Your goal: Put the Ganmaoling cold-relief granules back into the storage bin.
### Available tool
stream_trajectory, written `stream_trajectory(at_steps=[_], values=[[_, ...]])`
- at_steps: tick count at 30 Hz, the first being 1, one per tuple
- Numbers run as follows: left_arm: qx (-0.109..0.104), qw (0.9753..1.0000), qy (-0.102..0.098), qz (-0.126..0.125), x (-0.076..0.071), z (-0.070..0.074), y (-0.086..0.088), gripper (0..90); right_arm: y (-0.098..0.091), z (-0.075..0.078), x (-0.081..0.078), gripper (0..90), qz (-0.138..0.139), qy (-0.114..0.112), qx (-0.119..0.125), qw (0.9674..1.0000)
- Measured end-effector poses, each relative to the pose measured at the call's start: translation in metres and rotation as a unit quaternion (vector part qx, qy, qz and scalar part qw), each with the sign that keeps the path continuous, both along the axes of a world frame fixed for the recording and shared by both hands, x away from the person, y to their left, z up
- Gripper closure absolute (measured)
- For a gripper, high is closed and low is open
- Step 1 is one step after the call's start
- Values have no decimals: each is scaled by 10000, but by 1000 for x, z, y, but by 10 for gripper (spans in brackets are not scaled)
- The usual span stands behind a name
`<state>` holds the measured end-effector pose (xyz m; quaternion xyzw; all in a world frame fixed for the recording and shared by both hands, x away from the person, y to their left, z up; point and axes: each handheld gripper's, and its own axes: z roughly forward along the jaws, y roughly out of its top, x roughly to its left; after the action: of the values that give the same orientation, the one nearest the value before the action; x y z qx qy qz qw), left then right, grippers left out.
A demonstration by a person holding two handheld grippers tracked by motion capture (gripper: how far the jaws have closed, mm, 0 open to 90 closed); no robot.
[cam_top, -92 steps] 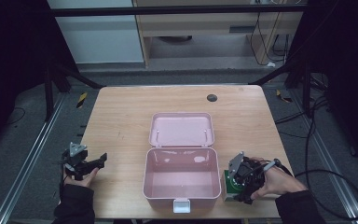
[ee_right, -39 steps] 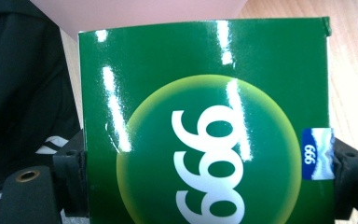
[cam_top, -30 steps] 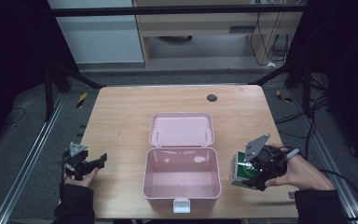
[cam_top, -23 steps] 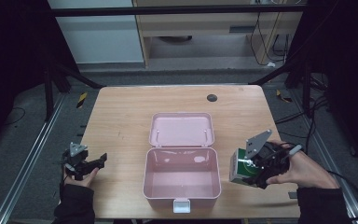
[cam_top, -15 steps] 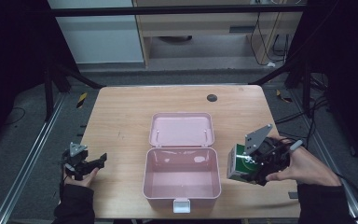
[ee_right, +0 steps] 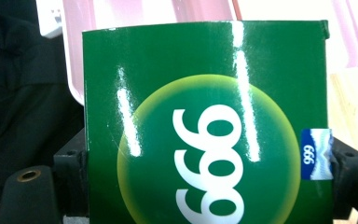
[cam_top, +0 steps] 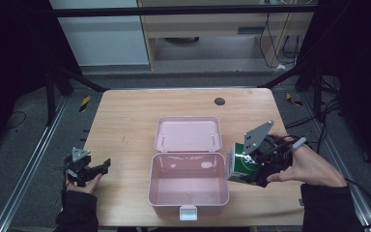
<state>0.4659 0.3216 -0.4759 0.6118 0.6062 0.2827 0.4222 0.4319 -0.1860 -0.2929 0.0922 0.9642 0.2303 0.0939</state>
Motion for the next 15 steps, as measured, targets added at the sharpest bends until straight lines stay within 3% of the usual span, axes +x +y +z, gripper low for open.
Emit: stream_trajectory(at_steps=[15], values=[[4,10000,-6,2,0,0,0,203,37,12,4,159,215,29,-5,9998]])
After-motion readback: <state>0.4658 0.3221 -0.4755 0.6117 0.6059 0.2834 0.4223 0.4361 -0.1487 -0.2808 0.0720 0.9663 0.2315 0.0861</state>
